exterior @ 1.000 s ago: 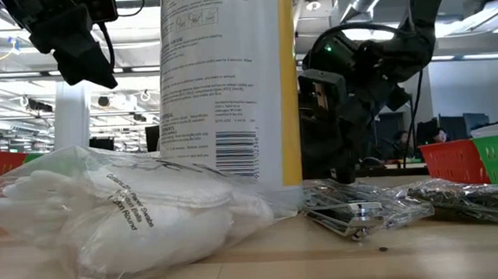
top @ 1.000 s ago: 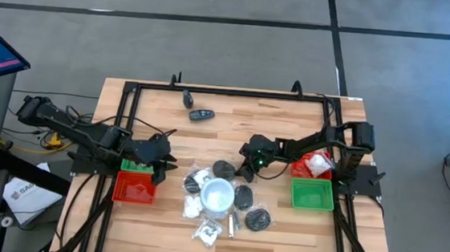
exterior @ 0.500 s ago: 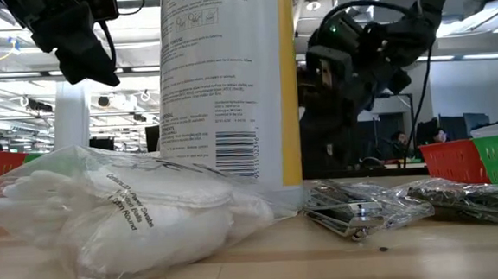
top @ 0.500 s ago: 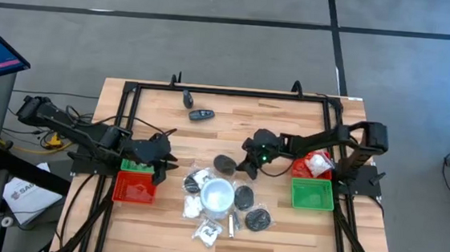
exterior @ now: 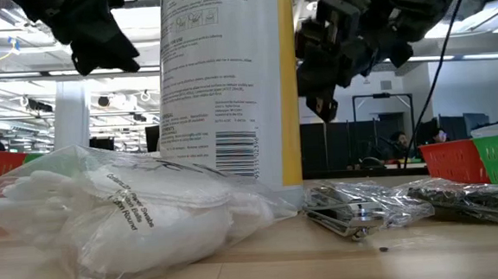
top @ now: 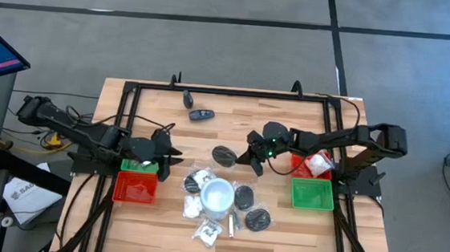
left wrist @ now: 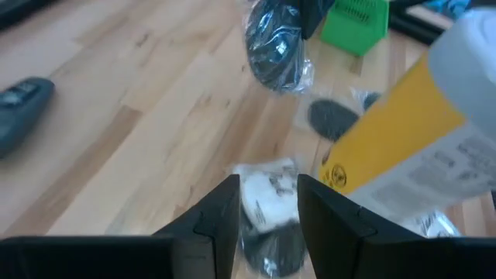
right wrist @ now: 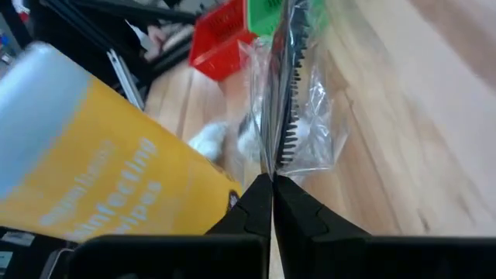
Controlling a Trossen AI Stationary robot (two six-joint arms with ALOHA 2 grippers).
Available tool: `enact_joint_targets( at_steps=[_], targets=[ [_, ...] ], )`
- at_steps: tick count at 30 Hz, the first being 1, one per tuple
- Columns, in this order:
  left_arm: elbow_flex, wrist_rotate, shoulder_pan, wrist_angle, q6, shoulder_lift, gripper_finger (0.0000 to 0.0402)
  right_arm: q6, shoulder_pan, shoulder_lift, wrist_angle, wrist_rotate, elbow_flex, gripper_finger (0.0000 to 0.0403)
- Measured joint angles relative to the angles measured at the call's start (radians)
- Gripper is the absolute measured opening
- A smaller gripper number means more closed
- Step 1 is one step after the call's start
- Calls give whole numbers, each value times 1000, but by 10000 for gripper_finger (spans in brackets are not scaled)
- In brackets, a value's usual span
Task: Pick & Place Travel size toiletries
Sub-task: Put the black hairbrush into the left red bin
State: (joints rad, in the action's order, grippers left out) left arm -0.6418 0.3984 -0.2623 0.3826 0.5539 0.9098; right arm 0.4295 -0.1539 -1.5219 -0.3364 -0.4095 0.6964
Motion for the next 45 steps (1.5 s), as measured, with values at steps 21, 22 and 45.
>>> enact_joint_targets(
  at_steps=[21,22,45],
  targets=[
    [0,155,27,-309,-181,4,121,-180,32,107,20,55,130,0],
    [0,154,32,-317,-180,8,121,-195,38,106,42,68,144,0],
    [0,38,84,-675,-281,161,213,-309,56,105,116,175,249,0]
  ],
)
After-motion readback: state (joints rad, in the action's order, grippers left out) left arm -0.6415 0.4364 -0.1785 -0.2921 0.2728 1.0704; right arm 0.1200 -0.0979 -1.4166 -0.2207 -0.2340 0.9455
